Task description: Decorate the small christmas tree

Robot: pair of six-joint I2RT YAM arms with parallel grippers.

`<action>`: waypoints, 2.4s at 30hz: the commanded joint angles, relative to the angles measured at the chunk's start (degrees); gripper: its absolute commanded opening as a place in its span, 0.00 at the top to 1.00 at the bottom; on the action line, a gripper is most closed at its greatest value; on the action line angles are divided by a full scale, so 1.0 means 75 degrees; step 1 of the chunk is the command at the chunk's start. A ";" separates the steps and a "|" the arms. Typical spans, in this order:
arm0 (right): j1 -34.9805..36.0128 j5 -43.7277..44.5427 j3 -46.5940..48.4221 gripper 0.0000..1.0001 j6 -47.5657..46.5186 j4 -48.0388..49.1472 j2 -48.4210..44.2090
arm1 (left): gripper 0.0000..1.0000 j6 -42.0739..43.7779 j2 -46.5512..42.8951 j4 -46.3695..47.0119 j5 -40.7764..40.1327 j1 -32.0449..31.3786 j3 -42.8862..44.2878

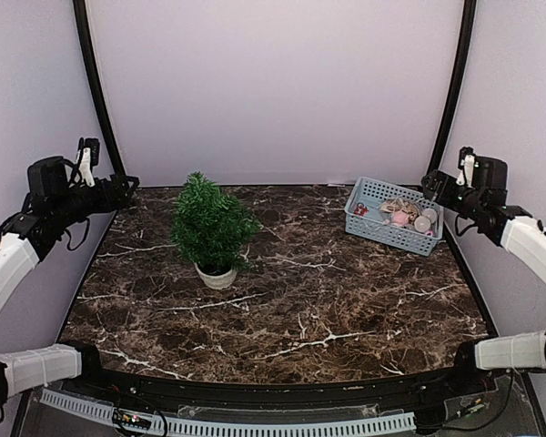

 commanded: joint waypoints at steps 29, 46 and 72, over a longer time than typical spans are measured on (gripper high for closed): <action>0.1086 0.3135 0.5387 0.37 -0.1286 -0.1182 0.7356 | 0.01 0.0130 0.1664 0.0742 0.1635 -0.1107 0.0699; 0.1063 0.4096 0.5382 1.00 -0.1663 -0.1090 0.5117 | 0.01 0.0436 0.1499 0.0727 0.1529 -0.1107 0.0666; 0.1270 -0.2572 0.5624 1.00 -0.0638 -0.0722 0.1748 | 0.02 0.0711 0.0672 0.1079 0.1164 -0.2178 0.0927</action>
